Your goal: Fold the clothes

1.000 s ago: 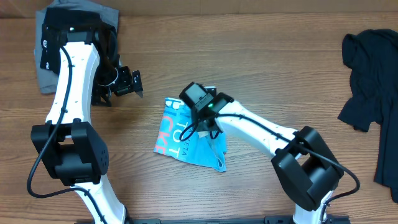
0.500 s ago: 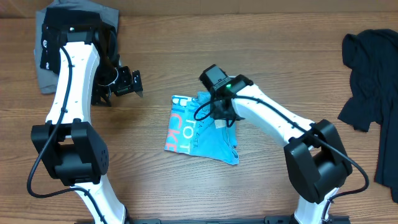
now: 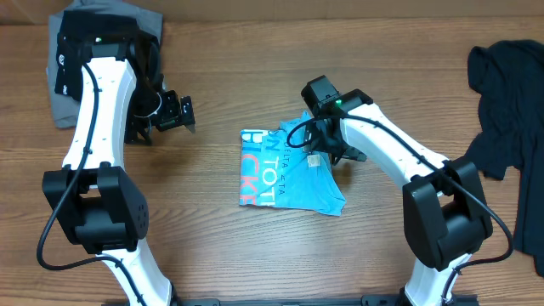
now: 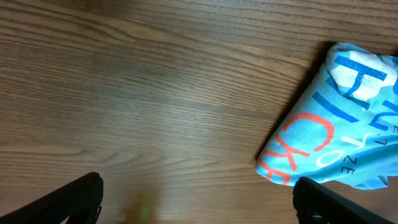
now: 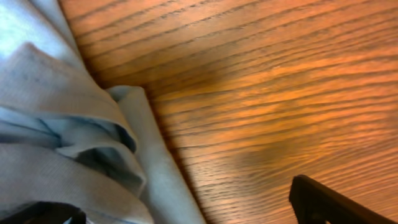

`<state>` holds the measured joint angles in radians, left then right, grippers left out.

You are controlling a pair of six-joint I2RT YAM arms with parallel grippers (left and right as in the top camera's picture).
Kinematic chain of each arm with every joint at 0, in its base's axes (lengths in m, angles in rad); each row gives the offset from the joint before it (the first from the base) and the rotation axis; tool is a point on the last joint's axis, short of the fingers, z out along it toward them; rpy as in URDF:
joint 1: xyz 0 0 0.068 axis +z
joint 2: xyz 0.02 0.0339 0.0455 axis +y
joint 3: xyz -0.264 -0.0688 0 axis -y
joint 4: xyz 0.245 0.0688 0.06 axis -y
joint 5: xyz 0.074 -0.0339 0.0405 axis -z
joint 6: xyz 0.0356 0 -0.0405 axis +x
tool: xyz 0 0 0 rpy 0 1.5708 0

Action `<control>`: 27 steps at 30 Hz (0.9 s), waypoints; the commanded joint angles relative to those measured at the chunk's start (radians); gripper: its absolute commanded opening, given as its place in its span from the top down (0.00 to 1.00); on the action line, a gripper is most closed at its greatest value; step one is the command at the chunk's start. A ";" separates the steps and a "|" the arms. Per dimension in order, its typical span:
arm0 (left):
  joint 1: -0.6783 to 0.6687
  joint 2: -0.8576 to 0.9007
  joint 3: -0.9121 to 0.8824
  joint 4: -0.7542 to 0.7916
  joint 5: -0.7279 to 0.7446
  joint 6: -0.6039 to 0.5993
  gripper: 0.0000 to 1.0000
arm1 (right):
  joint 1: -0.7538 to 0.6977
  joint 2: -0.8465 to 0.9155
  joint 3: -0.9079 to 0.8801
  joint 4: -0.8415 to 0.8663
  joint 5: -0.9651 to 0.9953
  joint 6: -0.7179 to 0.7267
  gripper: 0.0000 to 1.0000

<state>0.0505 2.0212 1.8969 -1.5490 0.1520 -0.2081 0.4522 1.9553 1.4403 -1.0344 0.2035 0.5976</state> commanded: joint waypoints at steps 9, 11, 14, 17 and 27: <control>0.002 -0.014 -0.006 -0.002 -0.006 -0.006 0.00 | -0.097 -0.003 0.142 -0.202 0.159 0.144 0.00; 0.002 -0.014 -0.006 -0.002 -0.006 -0.006 0.00 | -0.101 -0.003 0.187 -0.243 0.159 0.143 0.00; 0.002 -0.014 -0.006 -0.002 -0.006 -0.006 0.00 | -0.101 -0.003 0.250 -0.285 0.151 0.142 0.00; 0.002 -0.014 -0.006 -0.002 -0.006 -0.006 0.00 | -0.101 -0.003 0.293 -0.301 0.117 0.125 0.00; 0.001 -0.014 -0.006 0.004 -0.006 -0.006 0.00 | -0.090 -0.002 0.306 -0.192 -0.124 -0.093 0.00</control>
<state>0.0505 2.0212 1.8965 -1.5482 0.1520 -0.2081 0.3489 1.9556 1.7226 -1.2587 0.2207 0.6422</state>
